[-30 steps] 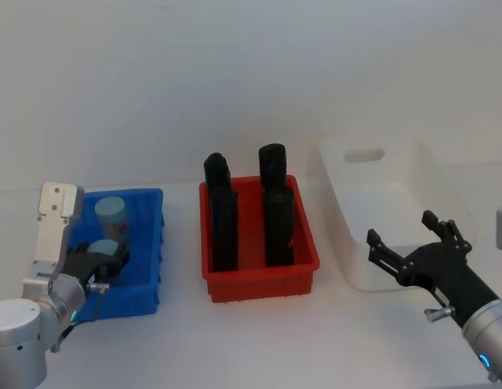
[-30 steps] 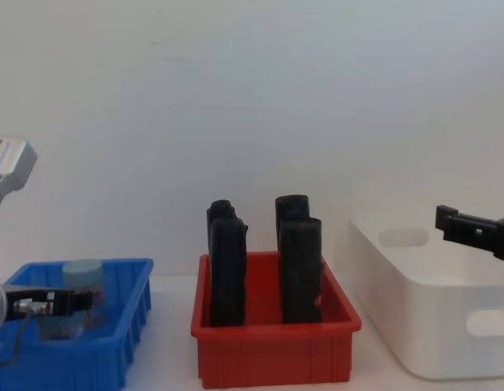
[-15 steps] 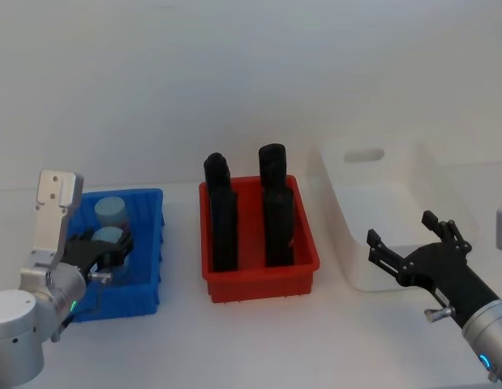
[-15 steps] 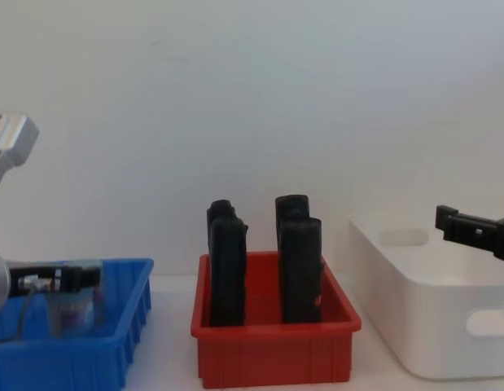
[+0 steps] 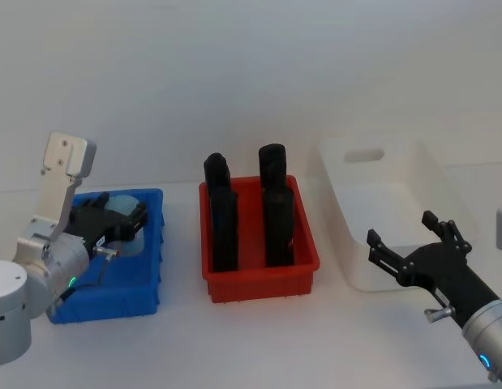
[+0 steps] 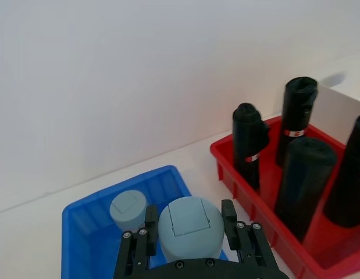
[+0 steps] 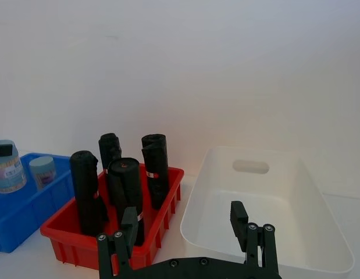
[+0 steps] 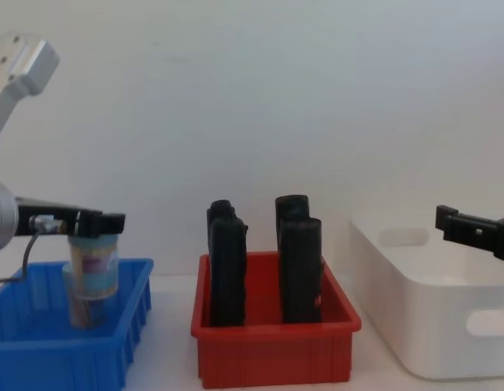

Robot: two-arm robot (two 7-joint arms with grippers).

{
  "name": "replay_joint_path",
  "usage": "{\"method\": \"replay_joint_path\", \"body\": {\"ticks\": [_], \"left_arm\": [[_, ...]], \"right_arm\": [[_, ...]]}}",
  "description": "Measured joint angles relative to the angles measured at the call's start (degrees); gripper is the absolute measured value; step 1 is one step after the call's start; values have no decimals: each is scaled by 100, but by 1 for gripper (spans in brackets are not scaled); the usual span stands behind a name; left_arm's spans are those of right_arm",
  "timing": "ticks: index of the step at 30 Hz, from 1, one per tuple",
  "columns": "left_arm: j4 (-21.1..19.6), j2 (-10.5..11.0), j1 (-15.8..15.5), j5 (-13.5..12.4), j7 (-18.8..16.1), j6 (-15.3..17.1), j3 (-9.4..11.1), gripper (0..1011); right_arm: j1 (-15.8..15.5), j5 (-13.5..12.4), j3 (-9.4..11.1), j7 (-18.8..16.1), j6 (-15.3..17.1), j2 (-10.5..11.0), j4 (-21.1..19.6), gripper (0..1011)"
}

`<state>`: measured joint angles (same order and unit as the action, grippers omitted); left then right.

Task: Pick the cotton swabs from the blue box and place them into the white box.

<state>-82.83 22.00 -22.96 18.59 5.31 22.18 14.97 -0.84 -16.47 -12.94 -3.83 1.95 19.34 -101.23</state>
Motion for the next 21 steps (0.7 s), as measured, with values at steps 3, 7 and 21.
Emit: {"method": "replay_joint_path", "body": {"ticks": [3, 7, 21], "left_arm": [[-185, 40, -9, -58, 186, 141, -3, 659], [-394, 89, -38, -120, 466, 314, -6, 659], [-968, 220, -231, -195, 1642, 812, 1, 659]], "right_arm": [[0, 0, 0, 0, 0, 0, 0, 1002], [0, 0, 0, 0, 0, 0, 0, 1002], [0, 0, 0, 0, 0, 0, 0, 1002]]}}
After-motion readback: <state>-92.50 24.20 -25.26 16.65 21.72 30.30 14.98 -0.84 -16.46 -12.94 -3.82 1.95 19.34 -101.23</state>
